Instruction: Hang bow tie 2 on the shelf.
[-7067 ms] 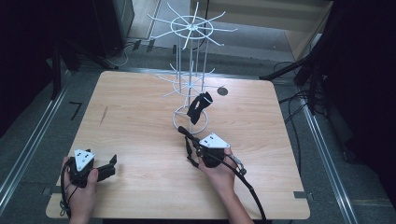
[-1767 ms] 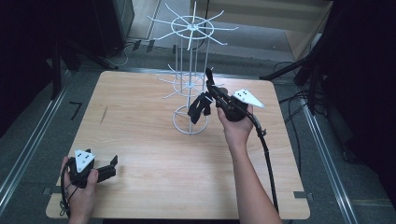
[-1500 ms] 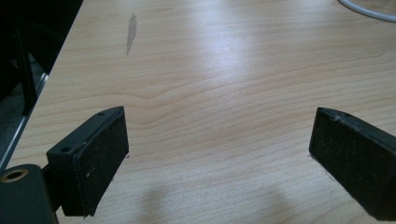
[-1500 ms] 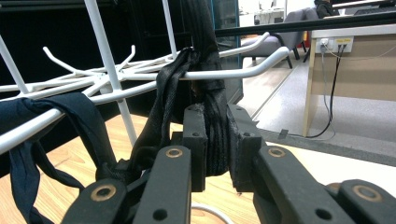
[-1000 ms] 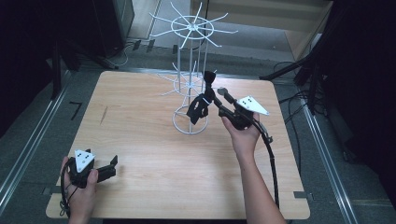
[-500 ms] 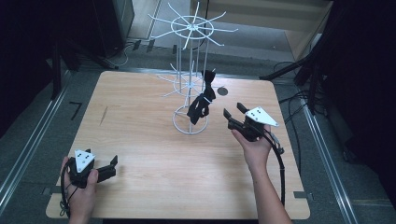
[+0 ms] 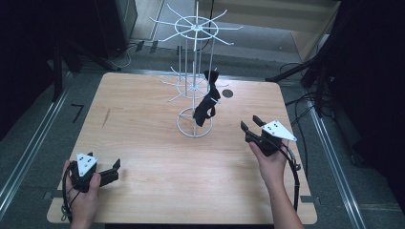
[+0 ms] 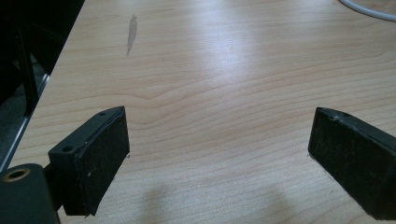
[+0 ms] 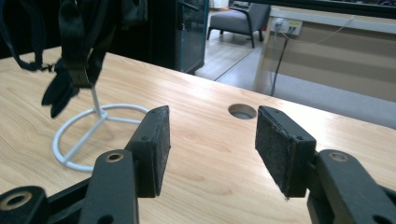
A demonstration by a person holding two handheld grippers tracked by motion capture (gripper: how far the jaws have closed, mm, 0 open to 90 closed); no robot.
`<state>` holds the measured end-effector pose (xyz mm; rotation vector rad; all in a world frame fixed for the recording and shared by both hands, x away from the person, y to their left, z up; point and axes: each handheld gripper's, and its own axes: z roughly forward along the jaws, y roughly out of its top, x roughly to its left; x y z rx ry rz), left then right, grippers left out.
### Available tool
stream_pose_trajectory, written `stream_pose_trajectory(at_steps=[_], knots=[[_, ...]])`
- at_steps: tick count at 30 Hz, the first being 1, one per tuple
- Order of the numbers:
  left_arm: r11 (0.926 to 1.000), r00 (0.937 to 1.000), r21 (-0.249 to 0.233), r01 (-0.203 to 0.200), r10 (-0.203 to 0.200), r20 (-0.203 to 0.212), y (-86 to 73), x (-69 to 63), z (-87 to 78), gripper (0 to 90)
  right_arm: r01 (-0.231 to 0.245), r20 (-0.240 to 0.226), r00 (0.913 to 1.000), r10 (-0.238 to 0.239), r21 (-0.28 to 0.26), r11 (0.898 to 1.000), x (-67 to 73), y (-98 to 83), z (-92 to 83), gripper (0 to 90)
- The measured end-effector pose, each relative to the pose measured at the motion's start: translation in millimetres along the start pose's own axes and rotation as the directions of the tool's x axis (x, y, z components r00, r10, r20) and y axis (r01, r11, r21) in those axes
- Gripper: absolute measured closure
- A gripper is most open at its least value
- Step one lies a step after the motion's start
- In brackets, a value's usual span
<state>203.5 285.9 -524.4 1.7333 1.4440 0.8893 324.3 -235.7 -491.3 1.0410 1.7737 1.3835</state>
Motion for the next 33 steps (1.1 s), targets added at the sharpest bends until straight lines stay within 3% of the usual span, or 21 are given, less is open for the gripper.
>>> stream_pose_trajectory(at_steps=[2,5,10,12,14,16,22,33], knots=[[1.0,1.0,0.004,-0.003,0.003,-0.003,0.1,0.0,-0.4,6.1,-0.011,-0.021,0.9997,0.012,0.005,1.0,-0.8,-3.4,-5.0,40.8],[1.0,1.0,0.002,-0.005,0.005,-0.002,0.0,-0.1,-0.4,6.1,0.012,-0.009,0.9999,-0.012,-0.002,1.0,-2.3,-9.6,-11.7,39.3],[1.0,1.0,0.001,-0.004,0.004,-0.002,-0.1,-0.2,-0.4,6.1,-0.033,0.007,0.9994,0.033,-0.002,0.999,-11.6,-20.9,-24.0,29.7],[1.0,1.0,0.001,-0.004,0.004,-0.002,-0.1,-0.2,-0.4,6.1,-0.033,0.043,0.9986,0.032,0.01,0.999,-14.4,-23.9,-29.0,22.6],[1.0,1.0,0.001,-0.004,0.004,-0.003,-0.1,-0.2,-0.5,6.1,-0.051,0.112,0.9925,0.049,0.021,0.998,-16.9,-27.2,-33.7,14.0],[1.0,1.0,0.001,-0.004,0.004,-0.004,-0.1,-0.3,-0.5,6.1,-0.068,0.166,0.9841,0.063,0.025,0.997,-19.8,-30.5,-38.5,16.0],[1.0,1.0,0.0,-0.004,0.004,0.0,-0.2,0.1,-0.8,6.1,-0.126,0.147,0.9815,0.123,0.01,0.992,-32.4,-42.2,-57.6,16.7],[1.0,1.0,0.001,-0.008,0.008,-0.003,-0.1,-0.4,-0.7,6.1,-0.14,0.172,0.9756,0.136,0.014,0.99,-50.3,-63.9,-102.5,13.8]])
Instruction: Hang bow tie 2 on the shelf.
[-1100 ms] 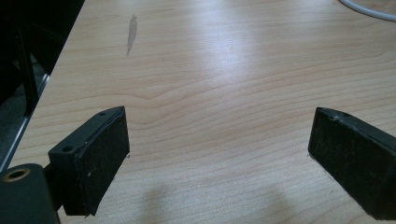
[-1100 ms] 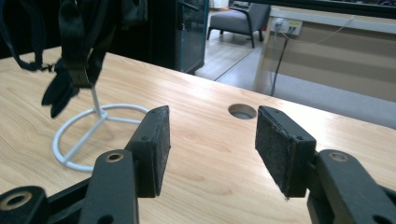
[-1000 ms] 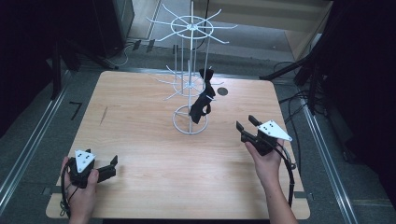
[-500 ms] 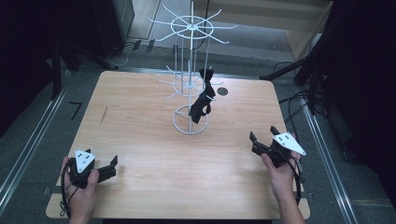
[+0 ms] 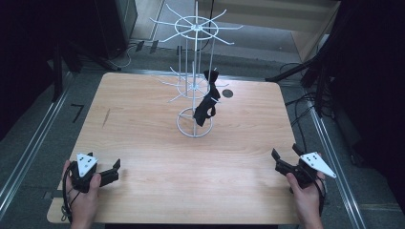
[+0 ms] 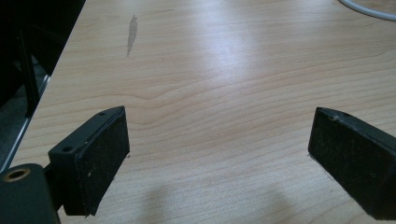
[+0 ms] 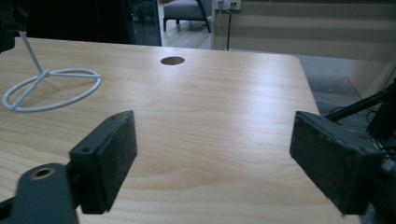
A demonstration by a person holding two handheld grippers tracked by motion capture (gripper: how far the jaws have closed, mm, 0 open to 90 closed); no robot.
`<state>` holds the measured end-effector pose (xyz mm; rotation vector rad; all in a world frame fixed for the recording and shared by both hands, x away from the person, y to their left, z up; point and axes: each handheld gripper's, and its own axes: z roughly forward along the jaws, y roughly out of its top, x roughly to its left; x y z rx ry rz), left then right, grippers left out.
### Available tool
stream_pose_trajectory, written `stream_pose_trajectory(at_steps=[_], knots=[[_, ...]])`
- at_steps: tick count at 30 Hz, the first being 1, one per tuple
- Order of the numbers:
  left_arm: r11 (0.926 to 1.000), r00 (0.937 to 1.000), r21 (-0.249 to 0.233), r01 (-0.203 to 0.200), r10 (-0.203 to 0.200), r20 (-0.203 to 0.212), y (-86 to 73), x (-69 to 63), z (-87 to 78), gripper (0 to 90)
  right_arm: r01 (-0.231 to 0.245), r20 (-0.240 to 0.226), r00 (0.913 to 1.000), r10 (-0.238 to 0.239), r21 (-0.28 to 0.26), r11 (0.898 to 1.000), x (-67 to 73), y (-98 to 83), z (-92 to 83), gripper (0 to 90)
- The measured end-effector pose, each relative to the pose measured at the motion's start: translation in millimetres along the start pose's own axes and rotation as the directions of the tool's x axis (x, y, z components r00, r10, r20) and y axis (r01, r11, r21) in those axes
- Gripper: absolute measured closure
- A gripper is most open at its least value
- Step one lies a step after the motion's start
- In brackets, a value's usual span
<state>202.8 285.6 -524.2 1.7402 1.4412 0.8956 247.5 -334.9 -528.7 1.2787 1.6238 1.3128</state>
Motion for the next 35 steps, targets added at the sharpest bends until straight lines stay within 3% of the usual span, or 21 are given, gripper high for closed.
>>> stream_pose_trajectory(at_steps=[21,25,35], knots=[[0.9999,0.9999,-0.003,0.012,-0.012,0.003,-0.3,0.7,-0.4,6.1,-0.026,0.039,0.9989,0.025,0.015,1.0,-26.2,-25.8,-60.3,13.8],[0.9999,0.9999,-0.001,0.012,-0.012,0.004,-0.2,0.6,-0.2,6.1,-0.052,0.042,0.9978,0.051,0.008,0.999,-28.5,-27.3,-63.4,13.8],[0.9999,0.9999,0.011,0.011,-0.012,0.01,0.3,1.1,1.2,6.1,-0.033,0.054,0.998,0.033,-0.005,0.999,-25.6,-27.8,-62.2,13.8]])
